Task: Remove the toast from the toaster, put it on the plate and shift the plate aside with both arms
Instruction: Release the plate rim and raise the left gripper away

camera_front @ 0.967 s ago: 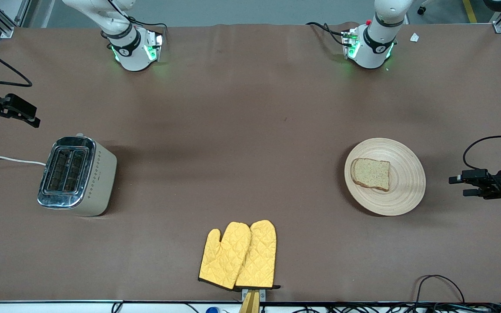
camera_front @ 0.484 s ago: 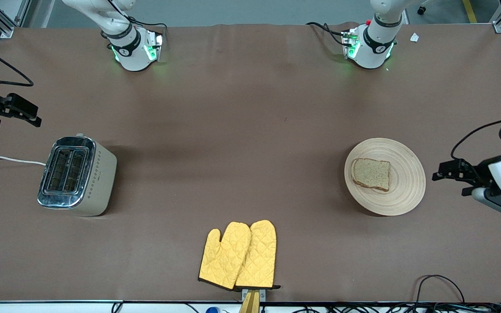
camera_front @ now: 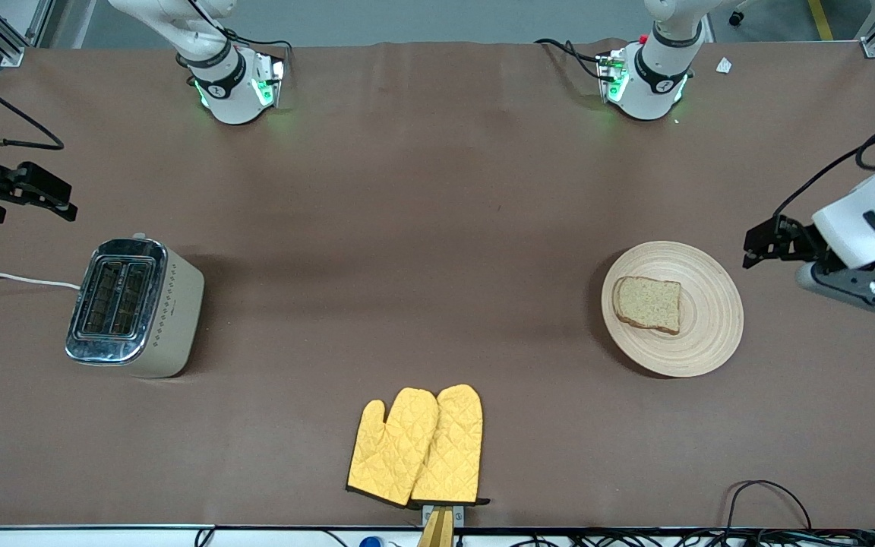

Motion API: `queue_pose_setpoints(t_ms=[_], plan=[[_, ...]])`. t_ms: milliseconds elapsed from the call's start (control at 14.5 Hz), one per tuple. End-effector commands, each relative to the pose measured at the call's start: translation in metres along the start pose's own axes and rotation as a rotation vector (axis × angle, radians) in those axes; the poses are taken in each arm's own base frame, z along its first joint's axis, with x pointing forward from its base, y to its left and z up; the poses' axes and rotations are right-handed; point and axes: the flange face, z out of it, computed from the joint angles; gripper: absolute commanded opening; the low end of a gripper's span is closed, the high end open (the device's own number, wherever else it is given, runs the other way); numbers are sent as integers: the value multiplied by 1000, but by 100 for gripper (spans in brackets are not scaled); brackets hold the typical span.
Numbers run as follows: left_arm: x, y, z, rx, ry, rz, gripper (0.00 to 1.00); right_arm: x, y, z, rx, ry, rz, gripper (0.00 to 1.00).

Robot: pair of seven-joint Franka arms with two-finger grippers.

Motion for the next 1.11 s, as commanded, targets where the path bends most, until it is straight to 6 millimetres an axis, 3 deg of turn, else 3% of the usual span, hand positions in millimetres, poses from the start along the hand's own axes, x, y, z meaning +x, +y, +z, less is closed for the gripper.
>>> queue_pose_setpoints(t_ms=[0, 138, 207, 276, 484, 622, 829, 898, 1036], plan=[[-10, -12, -3, 54, -28, -9, 100, -4, -4, -5, -20, 1, -10, 100], [-20, -31, -1, 46, -51, -24, 100, -4, -4, -5, -20, 1, -10, 100], [-21, -24, -8, 53, -46, -25, 100, -4, -5, -5, -19, 1, -10, 100], [-19, -3, -17, 70, -39, -4, 100, -4, -4, -6, -19, 3, -7, 100], [-23, -2, -21, 30, -36, -33, 100, -4, -3, -6, -19, 3, -10, 100], [-33, -13, -31, 5, -17, -95, 100, -4, -3, -6, -17, 3, -7, 100], [-48, -46, -36, -99, 20, -200, 100, -3, -3, -6, -17, 4, -6, 100], [-55, -38, -44, -93, 26, -194, 100, -4, -3, -6, -17, 3, -9, 100], [-70, -30, -40, -76, 6, -192, 100, -4, -3, -6, -17, 3, -4, 100]])
